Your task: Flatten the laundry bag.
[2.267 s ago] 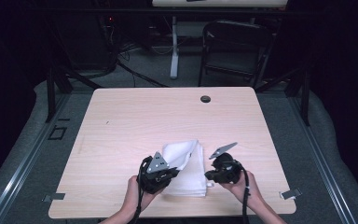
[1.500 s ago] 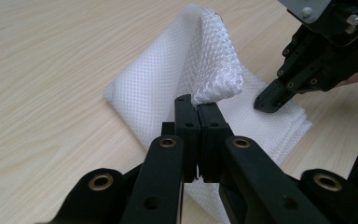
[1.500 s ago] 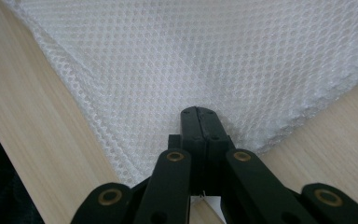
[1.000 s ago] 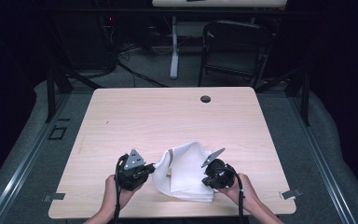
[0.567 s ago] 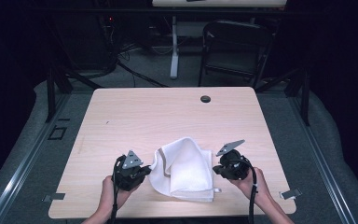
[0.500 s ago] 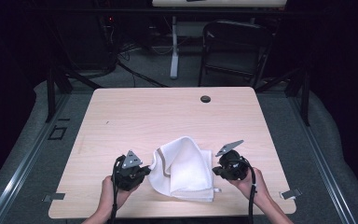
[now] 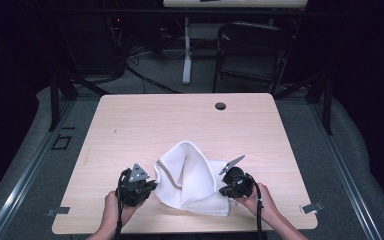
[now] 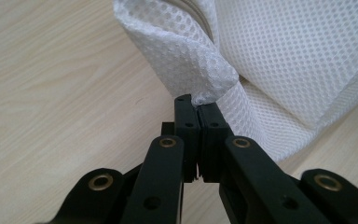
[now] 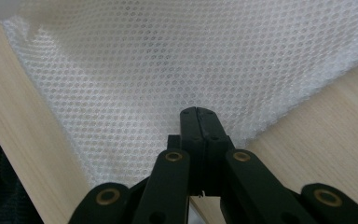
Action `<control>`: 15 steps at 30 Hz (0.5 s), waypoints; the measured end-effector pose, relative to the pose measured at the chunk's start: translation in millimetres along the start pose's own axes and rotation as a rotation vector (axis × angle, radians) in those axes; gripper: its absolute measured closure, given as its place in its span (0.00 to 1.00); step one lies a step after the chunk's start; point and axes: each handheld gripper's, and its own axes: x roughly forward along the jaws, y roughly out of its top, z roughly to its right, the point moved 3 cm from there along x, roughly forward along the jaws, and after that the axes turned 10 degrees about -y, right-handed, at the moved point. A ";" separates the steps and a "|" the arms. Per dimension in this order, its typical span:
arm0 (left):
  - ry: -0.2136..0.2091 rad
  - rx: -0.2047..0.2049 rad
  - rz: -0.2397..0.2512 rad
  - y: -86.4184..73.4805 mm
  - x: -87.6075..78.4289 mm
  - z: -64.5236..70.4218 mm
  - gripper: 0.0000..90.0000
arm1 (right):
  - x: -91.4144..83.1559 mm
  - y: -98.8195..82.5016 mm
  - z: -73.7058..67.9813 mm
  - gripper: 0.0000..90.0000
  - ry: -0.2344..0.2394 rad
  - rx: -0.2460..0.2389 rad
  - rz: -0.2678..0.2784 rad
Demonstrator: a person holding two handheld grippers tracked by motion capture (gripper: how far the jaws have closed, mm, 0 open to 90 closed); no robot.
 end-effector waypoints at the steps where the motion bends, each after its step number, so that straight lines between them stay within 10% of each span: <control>1: -0.006 -0.003 -0.010 -0.4 -0.4 -0.8 0.99 | 1.0 0.3 0.1 1.00 0.002 -0.005 -0.005; 15: -0.004 0.000 -0.040 -9.7 -4.6 -4.3 0.98 | 4.6 1.1 -1.1 1.00 -0.016 -0.003 -0.027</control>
